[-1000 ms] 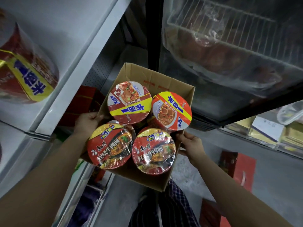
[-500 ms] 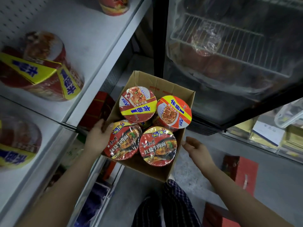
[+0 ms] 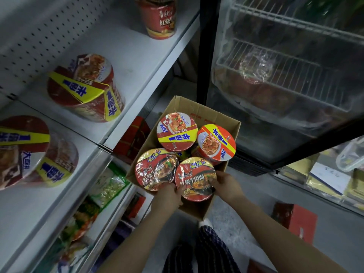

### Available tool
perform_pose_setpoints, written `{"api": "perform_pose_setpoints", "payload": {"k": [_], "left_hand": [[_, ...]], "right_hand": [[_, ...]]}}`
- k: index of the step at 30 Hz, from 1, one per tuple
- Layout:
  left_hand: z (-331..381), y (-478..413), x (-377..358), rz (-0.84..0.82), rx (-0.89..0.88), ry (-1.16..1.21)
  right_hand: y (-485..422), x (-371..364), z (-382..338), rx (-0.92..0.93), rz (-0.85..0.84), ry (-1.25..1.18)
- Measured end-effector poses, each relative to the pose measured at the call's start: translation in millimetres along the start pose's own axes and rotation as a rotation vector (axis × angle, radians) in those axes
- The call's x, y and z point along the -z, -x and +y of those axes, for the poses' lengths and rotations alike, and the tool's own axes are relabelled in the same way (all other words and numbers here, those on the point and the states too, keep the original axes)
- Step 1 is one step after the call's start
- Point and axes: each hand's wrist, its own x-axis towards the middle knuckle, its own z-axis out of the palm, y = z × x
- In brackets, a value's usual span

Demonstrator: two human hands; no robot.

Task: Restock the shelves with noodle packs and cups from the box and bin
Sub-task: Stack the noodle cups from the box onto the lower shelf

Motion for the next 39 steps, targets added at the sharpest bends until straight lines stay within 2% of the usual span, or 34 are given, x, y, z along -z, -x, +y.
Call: {"api": "perform_pose_setpoints", "payload": {"k": [3, 6, 10, 13, 17, 21, 23, 25, 27, 30, 35, 37, 39], "left_hand": [[2.3, 7.6, -3.8, 0.09, -0.007, 0.078], [1.1, 18.6, 2.6, 0.103, -0.064, 0.13], [8.8, 36.1, 24.6, 0.178, -0.149, 0.249], [38.1, 49.0, 46.5, 0.325, -0.194, 0.307], [77.9, 54.3, 82.9, 0.551, -0.344, 0.304], [105.4, 68.4, 105.4, 0.645, -0.465, 0.422], [111.7, 74.7, 114.1, 0.629, -0.469, 0.496], [117.1, 79.7, 125.8, 0.531, -0.41, 0.665], [121.1, 83.6, 137.5, 0.302, -0.323, 0.899], [124.9, 91.3, 154.4, 0.034, -0.237, 0.966], [132.7, 87.6, 182.7, -0.08, -0.225, 0.896], [137.7, 83.0, 192.0, -0.102, -0.222, 0.938], [142.8, 76.3, 199.2, -0.113, -0.194, 1.03]], "right_hand": [[6.3, 5.5, -1.0, 0.035, 0.033, -0.01], [21.1, 21.7, -7.9, 0.083, 0.062, -0.09], [40.1, 49.1, -34.3, 0.153, 0.039, -0.197], [47.8, 70.5, -65.7, 0.248, 0.064, -0.249], [52.8, 100.5, -113.0, 0.342, 0.09, -0.385], [53.4, 120.0, -141.9, 0.427, 0.134, -0.433], [56.9, 126.0, -153.6, 0.427, 0.123, -0.476], [63.9, 129.6, -166.4, 0.395, 0.052, -0.59], [68.5, 131.4, -178.7, 0.382, 0.036, -0.678], [71.9, 133.2, -195.6, 0.427, 0.092, -0.686], [76.0, 133.2, -220.7, 0.447, 0.084, -0.704], [74.8, 129.9, -228.1, 0.459, 0.084, -0.756], [65.4, 124.7, -230.9, 0.489, 0.143, -0.708]]}}
